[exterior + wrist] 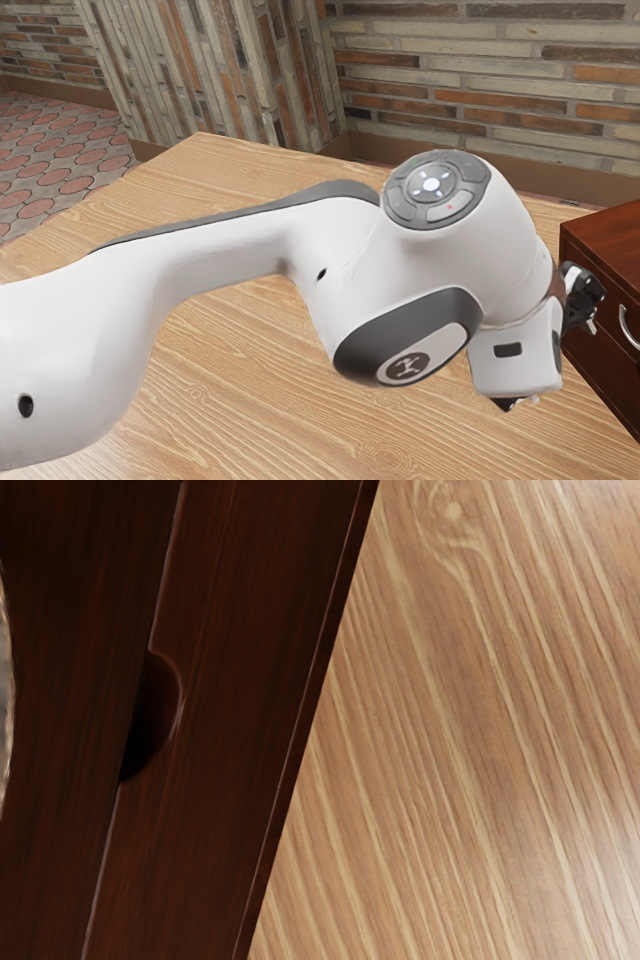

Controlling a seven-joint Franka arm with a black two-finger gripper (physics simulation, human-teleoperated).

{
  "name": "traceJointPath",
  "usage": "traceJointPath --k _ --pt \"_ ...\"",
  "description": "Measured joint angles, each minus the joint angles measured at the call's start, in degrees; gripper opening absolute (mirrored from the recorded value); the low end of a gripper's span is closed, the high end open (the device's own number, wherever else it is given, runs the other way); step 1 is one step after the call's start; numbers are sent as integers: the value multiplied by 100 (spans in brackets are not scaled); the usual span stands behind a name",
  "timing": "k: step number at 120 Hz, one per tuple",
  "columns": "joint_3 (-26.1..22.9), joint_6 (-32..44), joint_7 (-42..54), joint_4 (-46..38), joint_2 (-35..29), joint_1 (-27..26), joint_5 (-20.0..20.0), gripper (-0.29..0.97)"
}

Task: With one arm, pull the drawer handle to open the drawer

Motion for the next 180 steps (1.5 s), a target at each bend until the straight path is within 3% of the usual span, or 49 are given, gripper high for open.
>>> traceJointPath --k 78,106,160,180 --pt "-126 22 211 766 735 89 -1 68" --pt "-112 -121 326 601 518 14 16 65" --pt "-46 -312 591 -405 -219 -11 25 74" --pt "-17 -326 655 -642 -448 -37 -9 69"
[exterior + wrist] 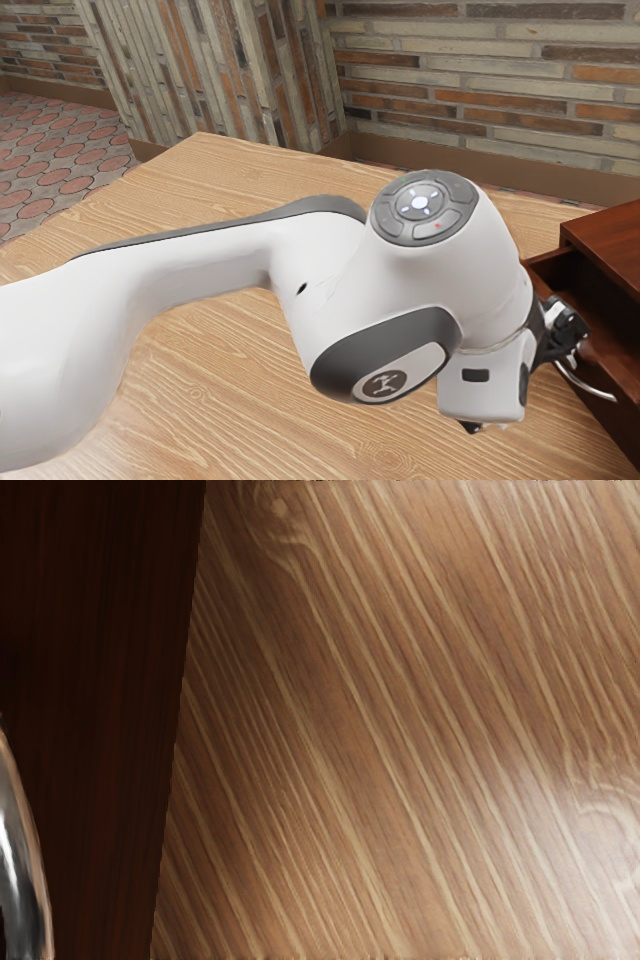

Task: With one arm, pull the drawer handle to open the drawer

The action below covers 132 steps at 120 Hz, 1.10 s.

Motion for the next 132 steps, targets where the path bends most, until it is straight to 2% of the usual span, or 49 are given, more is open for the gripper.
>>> traceJointPath --k 41,58,79,88,107,114,121,132 --pt "192 -5 92 -546 -474 -185 -48 70" --pt "-53 -14 116 -788 -722 31 9 65" --pt "48 10 137 -1056 -1061 -32 70 57" --pt "128 102 141 -1213 -1145 -45 100 66" --pt "136 230 149 -1542 -1404 -30 94 69" --pt "139 255 152 -1638 -1507 -23 100 67" --pt "138 255 157 -1685 -1595 -20 101 58" --pt "134 209 163 -1700 -1654 -17 131 59"
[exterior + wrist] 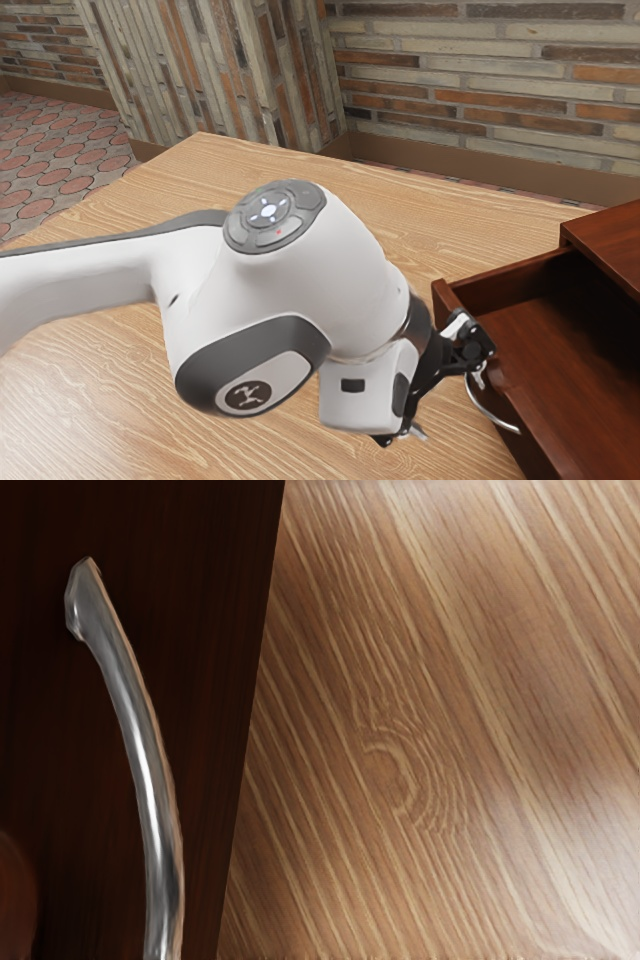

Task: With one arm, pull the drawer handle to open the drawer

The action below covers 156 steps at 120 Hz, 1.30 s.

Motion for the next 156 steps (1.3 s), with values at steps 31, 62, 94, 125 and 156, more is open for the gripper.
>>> traceJointPath --k 31,62,94,125,156 --pt "-20 -305 7 5 -133 -113 168 62" --pt "-59 -741 13 64 -363 -207 315 66" --pt "-109 -1159 11 203 -702 -212 341 68" --pt "-78 -1892 -259 841 -714 -146 298 68" --pt "-824 -2703 -1082 1202 -683 2044 172 68"
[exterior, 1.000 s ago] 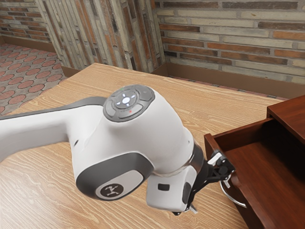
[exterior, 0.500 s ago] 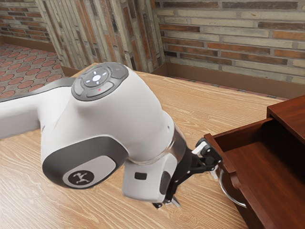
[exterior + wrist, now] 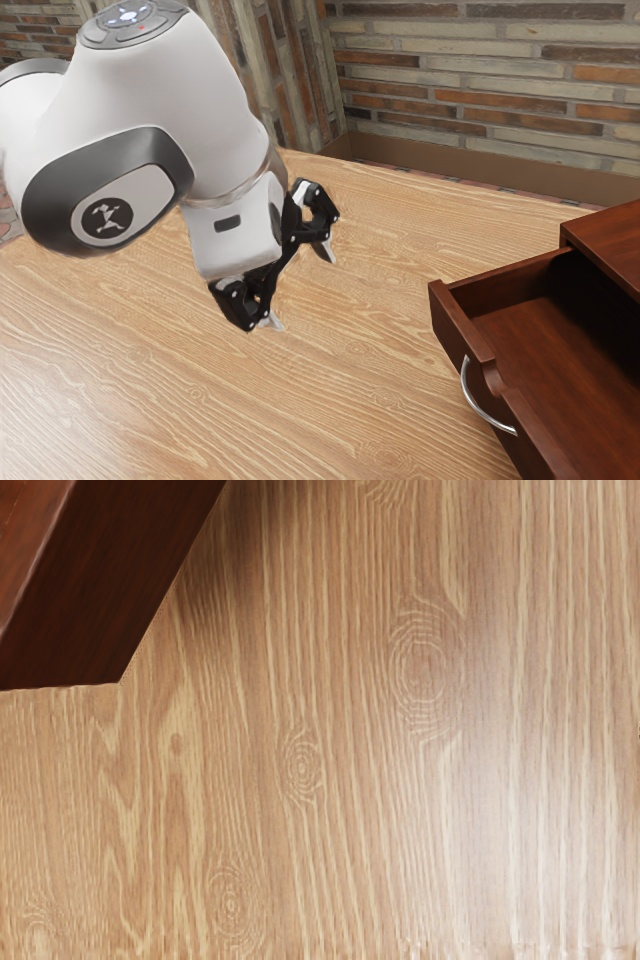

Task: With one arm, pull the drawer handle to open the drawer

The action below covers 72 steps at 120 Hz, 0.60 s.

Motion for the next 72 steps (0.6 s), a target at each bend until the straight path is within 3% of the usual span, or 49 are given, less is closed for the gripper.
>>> traceJointPath --k 40,72 --pt "-53 -719 -1226 387 126 1566 -174 68" --pt "23 -892 -1738 482 230 1812 -297 68"
